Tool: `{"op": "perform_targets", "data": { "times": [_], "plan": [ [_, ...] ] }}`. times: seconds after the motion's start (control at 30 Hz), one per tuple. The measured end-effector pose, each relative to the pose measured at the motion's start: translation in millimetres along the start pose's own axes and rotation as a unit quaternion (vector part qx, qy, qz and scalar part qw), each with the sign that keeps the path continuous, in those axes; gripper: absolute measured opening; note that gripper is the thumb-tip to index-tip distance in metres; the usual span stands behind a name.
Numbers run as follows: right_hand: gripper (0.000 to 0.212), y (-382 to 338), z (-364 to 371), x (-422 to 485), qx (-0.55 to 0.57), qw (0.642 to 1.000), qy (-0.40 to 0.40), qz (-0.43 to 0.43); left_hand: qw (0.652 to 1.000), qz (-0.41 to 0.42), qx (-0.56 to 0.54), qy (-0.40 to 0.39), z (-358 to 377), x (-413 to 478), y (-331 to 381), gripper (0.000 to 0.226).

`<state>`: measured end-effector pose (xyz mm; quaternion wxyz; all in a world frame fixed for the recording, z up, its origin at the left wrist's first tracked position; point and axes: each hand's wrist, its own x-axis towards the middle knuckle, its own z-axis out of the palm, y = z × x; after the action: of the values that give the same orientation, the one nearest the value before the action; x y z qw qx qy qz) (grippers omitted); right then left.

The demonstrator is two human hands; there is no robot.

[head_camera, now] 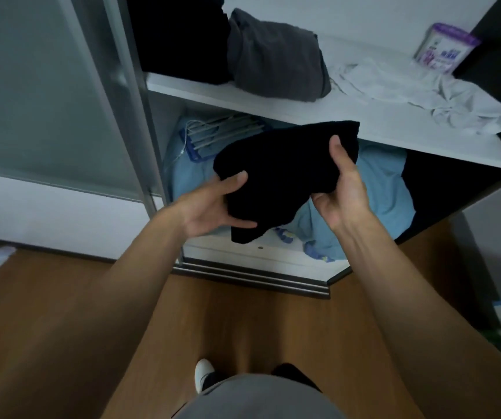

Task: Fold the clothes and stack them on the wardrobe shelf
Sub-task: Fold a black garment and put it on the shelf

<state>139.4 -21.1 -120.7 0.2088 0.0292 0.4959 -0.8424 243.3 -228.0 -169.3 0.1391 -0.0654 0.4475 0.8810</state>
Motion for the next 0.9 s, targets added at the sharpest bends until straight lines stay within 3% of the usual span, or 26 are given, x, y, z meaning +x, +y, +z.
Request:
{"op": "perform_targets", "data": {
  "times": [0.1,0.27,0.43,0.57,0.67,0.77,0.83,0.9],
  "plan": [
    [0.045,-23,26,8,0.008,0.998,-0.023,-0.06,0.995,0.08,-0.056,0.037,27,27,32,0.049],
    [0.056,-73,63,38,0.071,0.988,-0.043,-0.133,0.975,0.203,-0.048,0.082,59,68,108,0.05],
    [0.05,-107,88,83,0.143,0.974,-0.091,-0.149,0.942,0.294,0.026,0.16,75,104,167,0.059],
    [0.047,-132,105,133,0.185,0.954,-0.148,-0.182,0.915,0.372,0.013,0.156,76,139,204,0.036],
    [0.041,-149,111,175,0.175,0.942,-0.171,-0.231,0.895,0.416,0.012,0.161,76,166,228,0.035],
    [0.034,-147,96,220,0.095,0.964,-0.139,-0.204,0.887,0.398,0.07,0.221,56,198,238,0.037],
    [0.035,-133,72,248,-0.054,0.988,-0.064,-0.128,0.879,0.318,0.177,0.308,31,218,233,0.037],
    [0.042,-119,47,270,-0.21,0.977,-0.001,-0.04,0.837,0.218,0.317,0.391,5,235,222,0.041]
  ]
}}
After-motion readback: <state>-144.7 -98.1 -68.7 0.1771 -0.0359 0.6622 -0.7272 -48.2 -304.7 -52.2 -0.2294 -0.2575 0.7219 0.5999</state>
